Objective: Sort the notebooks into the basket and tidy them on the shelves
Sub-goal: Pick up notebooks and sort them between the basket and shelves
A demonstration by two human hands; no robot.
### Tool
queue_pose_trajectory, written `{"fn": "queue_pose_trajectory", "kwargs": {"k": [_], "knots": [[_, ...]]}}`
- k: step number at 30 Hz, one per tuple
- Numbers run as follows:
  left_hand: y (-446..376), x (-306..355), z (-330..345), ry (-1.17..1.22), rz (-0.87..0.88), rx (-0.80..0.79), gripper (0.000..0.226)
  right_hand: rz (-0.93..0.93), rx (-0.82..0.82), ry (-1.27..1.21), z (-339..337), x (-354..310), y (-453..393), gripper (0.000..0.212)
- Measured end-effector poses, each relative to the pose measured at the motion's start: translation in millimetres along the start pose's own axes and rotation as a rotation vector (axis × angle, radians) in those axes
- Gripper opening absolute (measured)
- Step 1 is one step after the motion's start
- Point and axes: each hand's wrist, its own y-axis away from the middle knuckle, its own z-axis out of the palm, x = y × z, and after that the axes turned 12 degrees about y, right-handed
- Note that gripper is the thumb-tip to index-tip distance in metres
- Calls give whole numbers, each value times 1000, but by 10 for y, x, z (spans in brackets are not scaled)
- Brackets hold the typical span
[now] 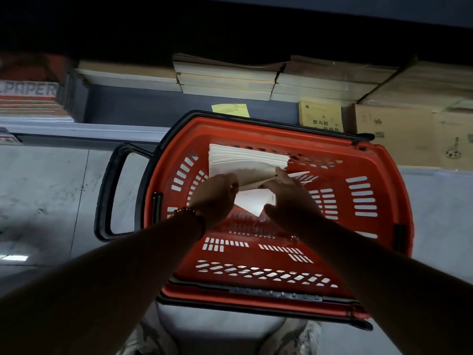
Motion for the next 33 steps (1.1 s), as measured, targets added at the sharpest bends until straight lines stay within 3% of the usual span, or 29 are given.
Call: {"fn": "queue_pose_trajectory", "kwargs": {"k": [3, 4, 8, 11, 14, 17, 21, 23, 25, 28, 30, 33], "knots": [[38, 14, 76, 62, -27, -77, 60, -66, 10, 40, 49, -4, 38, 55], [7, 30, 103, 70, -22, -73, 65, -93, 21, 58, 66, -19, 52, 55], [-102, 127, 195, -43, 112, -144, 27, -184, 38, 110, 134, -140, 107, 71], [-33, 120, 231, -87, 116, -81, 27, -159, 36, -29, 141, -173, 146, 70], [69, 72, 162, 138, -5, -32, 24, -133, 108, -170, 147, -170, 273, 69], [261, 78, -146, 444, -181, 12, 22, 100, 183, -414, 133, -32, 371, 78], [665, 268, -799, 721, -175, -171, 18, 320, 92, -929, -133, 225, 487, 97], [833, 417, -1115, 816, -208, -199, 21, 327, -95, -975, -372, 296, 610, 90], [955, 570, -1358, 976, -232, -162, 24, 276, -210, -1002, -628, 307, 764, 64], [1103, 849, -1668, 1310, -234, -18, 35, 194, -169, -1186, -1044, 187, 1070, 29], [1261, 1085, -1849, 1453, -262, -2, 45, 183, -123, -1281, -1350, 67, 1343, 26], [1684, 1457, -2008, 1475, -320, -93, 59, 184, -51, -1304, -1790, -102, 1804, 27]]}}
